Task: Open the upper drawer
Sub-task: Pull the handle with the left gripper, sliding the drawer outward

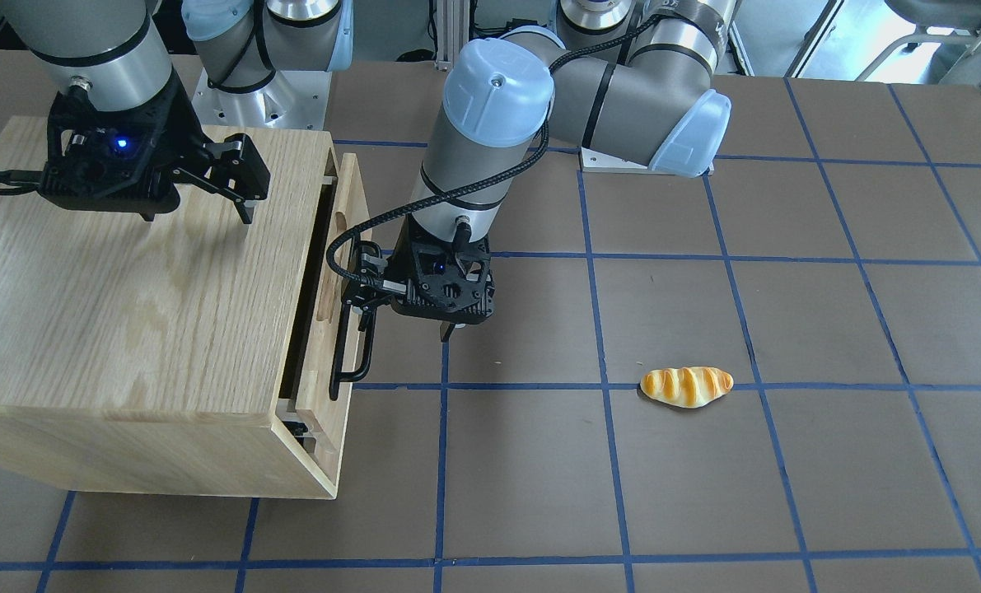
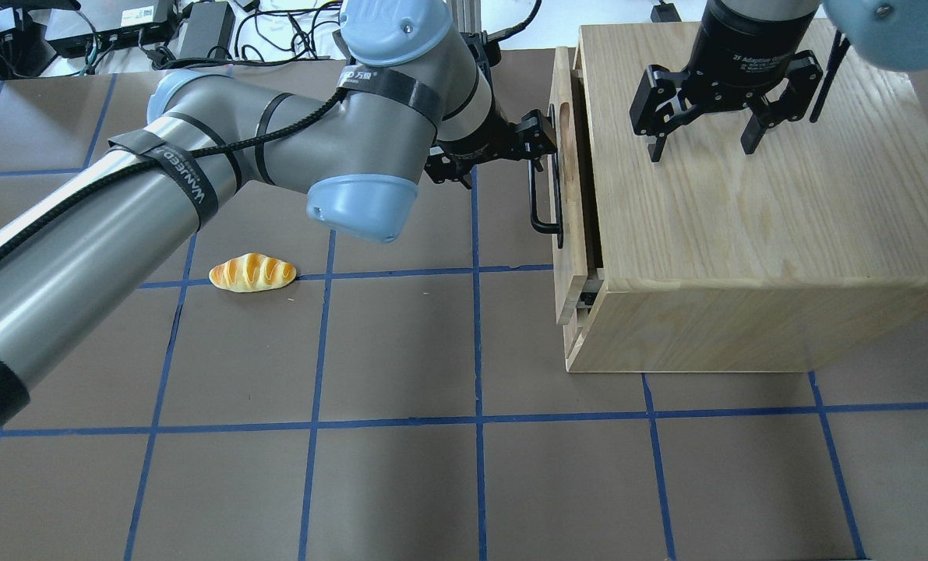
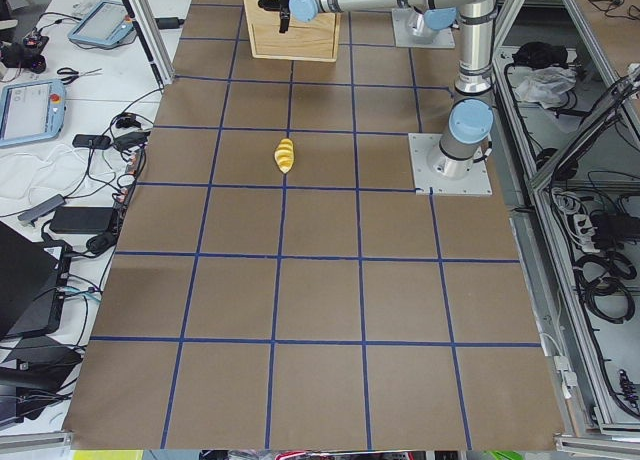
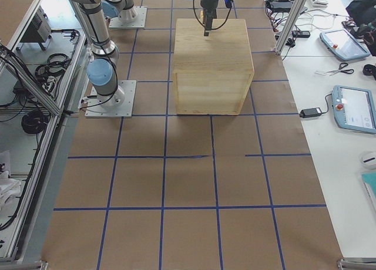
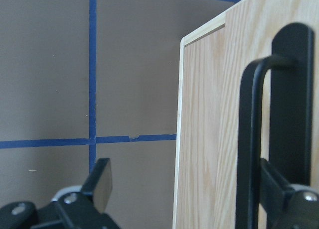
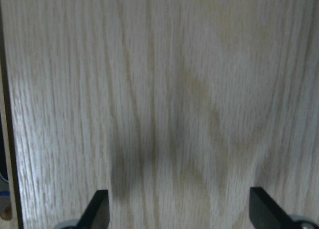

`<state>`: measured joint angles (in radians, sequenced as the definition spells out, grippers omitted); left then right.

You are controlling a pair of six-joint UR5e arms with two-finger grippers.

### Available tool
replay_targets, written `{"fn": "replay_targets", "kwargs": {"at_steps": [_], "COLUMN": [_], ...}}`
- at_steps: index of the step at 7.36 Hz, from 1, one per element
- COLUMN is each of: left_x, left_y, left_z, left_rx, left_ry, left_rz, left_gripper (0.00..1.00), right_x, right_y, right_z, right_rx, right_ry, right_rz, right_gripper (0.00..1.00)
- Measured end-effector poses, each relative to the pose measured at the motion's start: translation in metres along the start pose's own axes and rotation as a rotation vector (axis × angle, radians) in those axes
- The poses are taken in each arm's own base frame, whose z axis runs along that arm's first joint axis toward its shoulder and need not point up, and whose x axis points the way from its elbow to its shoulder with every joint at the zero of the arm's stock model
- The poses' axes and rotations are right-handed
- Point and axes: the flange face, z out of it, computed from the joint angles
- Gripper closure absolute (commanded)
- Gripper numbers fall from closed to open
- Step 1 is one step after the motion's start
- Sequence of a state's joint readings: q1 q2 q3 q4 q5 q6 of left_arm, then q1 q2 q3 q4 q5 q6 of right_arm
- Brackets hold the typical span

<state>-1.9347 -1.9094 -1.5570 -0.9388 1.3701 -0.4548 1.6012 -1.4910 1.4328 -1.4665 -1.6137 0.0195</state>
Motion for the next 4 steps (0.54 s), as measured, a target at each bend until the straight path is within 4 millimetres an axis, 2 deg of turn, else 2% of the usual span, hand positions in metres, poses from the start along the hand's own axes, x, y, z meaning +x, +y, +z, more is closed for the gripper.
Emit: {"fn": "replay_targets", "kwargs": {"at_steps": [4], "left_x": [-0.021], "left_y": [-0.015], "left_z": [-0.008], "left_rx": [0.016], "left_ry": [-0.018], "left_rz": [-0.025], "left_gripper": [0.0], "right_x": [0.0], "right_y": [0.0], "right_z": [0.0], "right_rx": [0.0], "right_ry": [0.0], "right_rz": [0.0], "right_gripper": [0.0]}}
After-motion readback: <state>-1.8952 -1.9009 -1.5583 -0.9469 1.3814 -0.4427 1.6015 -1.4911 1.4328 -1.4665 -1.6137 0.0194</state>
